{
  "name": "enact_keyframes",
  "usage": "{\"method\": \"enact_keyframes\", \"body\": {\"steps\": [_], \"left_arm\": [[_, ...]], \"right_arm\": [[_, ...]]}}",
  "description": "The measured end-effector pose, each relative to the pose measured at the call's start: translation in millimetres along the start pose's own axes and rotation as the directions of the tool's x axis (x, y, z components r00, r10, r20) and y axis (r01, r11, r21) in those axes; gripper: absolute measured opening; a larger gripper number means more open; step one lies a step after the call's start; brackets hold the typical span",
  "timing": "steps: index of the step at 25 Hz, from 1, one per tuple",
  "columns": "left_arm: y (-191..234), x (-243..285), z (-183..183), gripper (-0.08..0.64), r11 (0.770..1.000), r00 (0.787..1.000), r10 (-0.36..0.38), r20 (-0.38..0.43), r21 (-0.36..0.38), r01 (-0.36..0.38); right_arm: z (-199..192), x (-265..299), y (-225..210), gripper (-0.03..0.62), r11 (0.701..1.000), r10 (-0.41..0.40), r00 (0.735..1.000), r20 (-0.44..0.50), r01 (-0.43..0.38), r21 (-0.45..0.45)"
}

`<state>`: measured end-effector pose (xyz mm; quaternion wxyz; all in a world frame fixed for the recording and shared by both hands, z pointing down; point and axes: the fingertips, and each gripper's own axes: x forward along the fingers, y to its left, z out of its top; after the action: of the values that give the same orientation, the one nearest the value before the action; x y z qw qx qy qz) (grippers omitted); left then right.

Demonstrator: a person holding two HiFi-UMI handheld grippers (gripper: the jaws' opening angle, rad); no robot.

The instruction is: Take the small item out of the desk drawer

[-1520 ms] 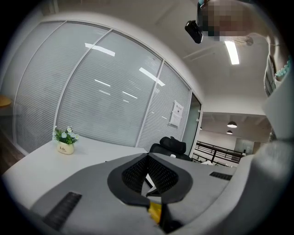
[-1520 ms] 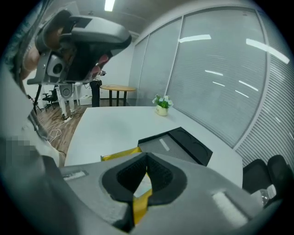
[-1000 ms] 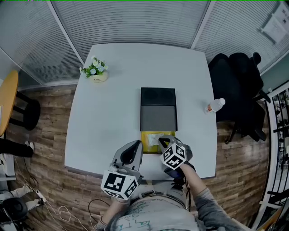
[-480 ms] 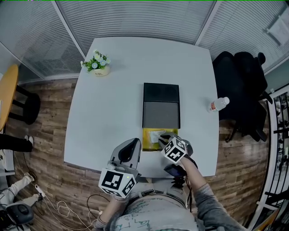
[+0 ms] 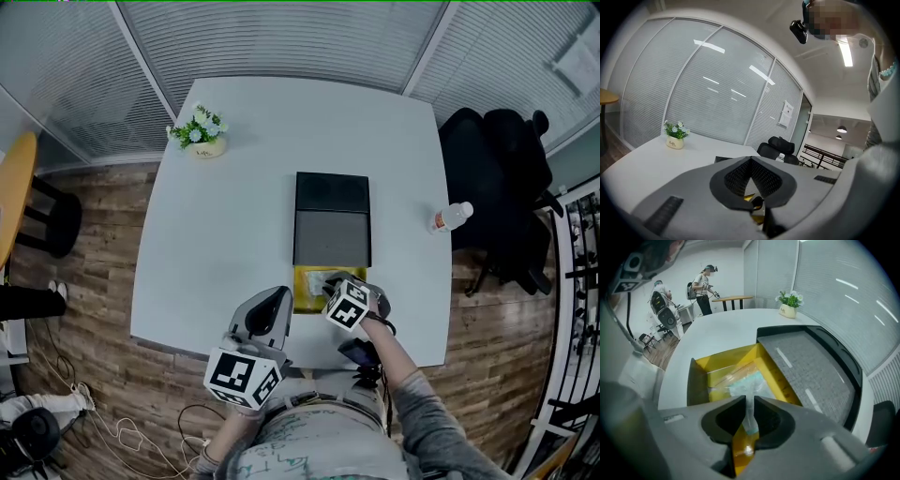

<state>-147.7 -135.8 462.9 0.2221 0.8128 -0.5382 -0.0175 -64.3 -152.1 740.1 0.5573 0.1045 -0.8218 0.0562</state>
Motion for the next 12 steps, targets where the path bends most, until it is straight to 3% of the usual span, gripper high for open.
{"method": "enact_keyframes", "body": {"steps": [12], "left_arm": [[-17.0, 6.1, 5.3, -0.003, 1.000, 1.000, -0.024, -0.003, 0.007, 0.024]], "right_arm": [[0.6, -2.2, -1.8, 0.012, 1.000, -0.012, 1.000, 0.015, 0.012, 0.029]]}}
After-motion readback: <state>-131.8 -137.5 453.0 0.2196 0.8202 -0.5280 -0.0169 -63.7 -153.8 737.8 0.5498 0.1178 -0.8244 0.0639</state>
